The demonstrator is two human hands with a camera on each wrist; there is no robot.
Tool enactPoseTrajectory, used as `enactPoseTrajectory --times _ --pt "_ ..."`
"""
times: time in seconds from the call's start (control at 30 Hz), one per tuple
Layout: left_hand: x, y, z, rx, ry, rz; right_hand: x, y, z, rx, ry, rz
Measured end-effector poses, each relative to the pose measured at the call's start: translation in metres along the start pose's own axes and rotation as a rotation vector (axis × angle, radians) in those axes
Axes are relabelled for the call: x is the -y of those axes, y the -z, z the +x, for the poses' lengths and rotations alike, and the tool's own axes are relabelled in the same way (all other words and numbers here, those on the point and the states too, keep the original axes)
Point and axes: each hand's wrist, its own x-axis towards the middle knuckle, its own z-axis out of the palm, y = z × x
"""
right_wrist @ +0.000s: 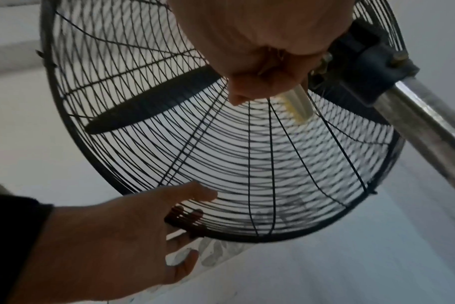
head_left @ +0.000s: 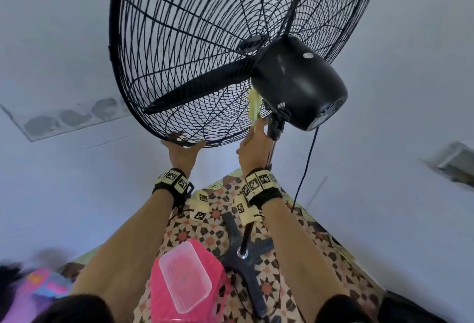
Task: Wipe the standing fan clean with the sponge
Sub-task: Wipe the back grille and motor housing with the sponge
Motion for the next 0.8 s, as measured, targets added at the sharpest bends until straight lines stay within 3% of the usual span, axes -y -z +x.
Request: enactPoseTrajectory --times 0.17,0.33,0.63,0.8 --pt "0.001 0.000 0.002 -0.002 0.006 -0.005 -0.004 0.003 -0.011 -0.015 0.170 -0.090" --pt "0.001 0.001 -0.003 0.002 0.016 -0.016 -0.005 0.008 -0.002 0.071 -0.029 0.052" --pt "0.002 0.001 -0.003 -0.020 -0.059 0.030 -0.011 0.005 -0.017 -0.033 0.242 -0.055" --pt "0.004 0.001 -0.002 -0.022 -0.032 0.023 -0.024 0.001 -0.013 0.112 0.150 -0.168"
